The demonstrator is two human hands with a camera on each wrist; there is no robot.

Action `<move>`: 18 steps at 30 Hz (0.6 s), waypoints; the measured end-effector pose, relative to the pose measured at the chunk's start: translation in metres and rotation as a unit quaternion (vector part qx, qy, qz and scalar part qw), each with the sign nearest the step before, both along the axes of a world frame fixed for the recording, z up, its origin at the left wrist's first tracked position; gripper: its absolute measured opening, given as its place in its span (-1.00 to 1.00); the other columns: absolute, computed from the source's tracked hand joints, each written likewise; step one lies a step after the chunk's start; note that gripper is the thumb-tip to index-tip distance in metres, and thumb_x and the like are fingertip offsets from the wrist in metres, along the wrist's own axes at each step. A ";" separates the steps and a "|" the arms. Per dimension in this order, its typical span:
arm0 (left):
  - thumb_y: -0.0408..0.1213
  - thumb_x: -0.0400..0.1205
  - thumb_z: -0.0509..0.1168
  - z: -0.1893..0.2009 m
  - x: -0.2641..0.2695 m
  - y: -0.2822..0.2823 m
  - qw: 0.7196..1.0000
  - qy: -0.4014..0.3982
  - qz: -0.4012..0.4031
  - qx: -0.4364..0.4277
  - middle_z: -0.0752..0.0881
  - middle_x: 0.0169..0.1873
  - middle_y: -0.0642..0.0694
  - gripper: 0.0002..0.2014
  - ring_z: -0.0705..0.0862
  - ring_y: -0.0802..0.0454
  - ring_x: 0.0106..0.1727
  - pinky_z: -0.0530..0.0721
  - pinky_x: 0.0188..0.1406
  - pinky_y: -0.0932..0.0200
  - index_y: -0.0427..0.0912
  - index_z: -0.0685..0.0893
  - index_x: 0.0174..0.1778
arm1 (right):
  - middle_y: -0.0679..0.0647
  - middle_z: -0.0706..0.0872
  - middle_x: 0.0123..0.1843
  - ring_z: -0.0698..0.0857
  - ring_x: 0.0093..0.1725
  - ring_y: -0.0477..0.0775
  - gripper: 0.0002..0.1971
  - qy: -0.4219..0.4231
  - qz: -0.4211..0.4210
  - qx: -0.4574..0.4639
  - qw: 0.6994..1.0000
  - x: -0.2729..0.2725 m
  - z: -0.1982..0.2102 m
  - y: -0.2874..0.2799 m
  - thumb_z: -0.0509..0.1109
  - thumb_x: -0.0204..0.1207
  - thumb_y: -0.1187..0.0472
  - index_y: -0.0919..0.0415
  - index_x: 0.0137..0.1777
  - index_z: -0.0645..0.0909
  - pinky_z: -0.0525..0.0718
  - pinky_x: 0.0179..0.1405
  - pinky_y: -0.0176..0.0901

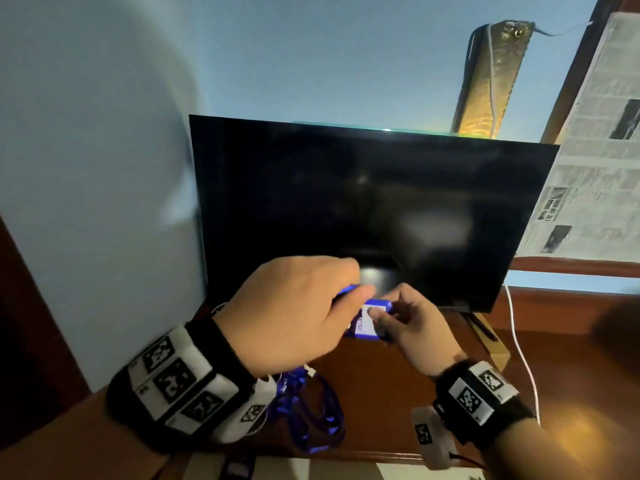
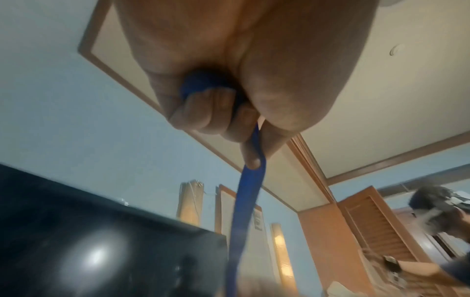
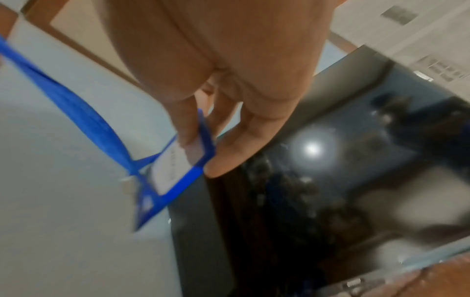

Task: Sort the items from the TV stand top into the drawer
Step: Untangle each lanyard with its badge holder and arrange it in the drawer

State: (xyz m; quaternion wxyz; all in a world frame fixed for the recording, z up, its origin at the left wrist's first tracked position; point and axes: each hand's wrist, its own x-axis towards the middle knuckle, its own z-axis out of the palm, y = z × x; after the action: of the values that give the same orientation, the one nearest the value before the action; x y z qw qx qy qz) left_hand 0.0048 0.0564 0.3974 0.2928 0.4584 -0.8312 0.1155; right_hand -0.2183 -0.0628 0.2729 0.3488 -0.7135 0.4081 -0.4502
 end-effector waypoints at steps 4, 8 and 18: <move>0.13 0.73 0.27 0.025 0.025 -0.051 0.999 0.029 0.019 0.027 0.58 -0.44 0.08 -0.65 0.56 0.12 -0.36 0.54 -0.31 0.03 0.03 0.55 -0.30 | 0.04 0.74 -0.29 0.68 -0.33 -0.03 -0.85 -0.022 0.166 0.033 0.985 0.017 -0.011 0.031 0.57 0.57 0.29 0.30 -0.08 0.64 0.66 -0.31 -0.10; 0.08 0.67 0.42 -0.004 0.052 -0.112 0.983 0.078 0.045 0.158 0.60 -0.43 0.07 -0.63 0.57 0.12 -0.36 0.50 -0.24 0.08 0.02 0.58 -0.40 | 0.07 0.73 -0.38 0.67 -0.45 -0.07 -0.84 -0.130 0.212 0.036 0.968 0.021 0.020 0.051 0.54 0.51 0.37 0.37 -0.11 0.59 0.57 -0.46 -0.34; 0.04 0.83 0.17 -0.104 0.006 -0.045 0.927 0.189 -0.007 0.323 0.58 -0.54 0.11 -0.63 0.56 0.20 -0.48 0.58 -0.34 0.15 -0.05 0.68 -0.19 | 0.16 0.84 -0.20 0.80 -0.19 0.12 -0.81 -0.267 -0.108 -0.033 0.957 0.007 0.021 0.000 0.52 0.64 0.25 0.16 -0.12 0.54 0.72 -0.24 -0.01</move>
State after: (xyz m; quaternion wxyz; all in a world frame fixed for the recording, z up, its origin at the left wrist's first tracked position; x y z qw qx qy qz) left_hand 0.0113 0.0114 0.2930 0.2812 0.5358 -0.7559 -0.2498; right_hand -0.2114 -0.0625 0.2939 0.3704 -0.5301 0.3595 -0.6728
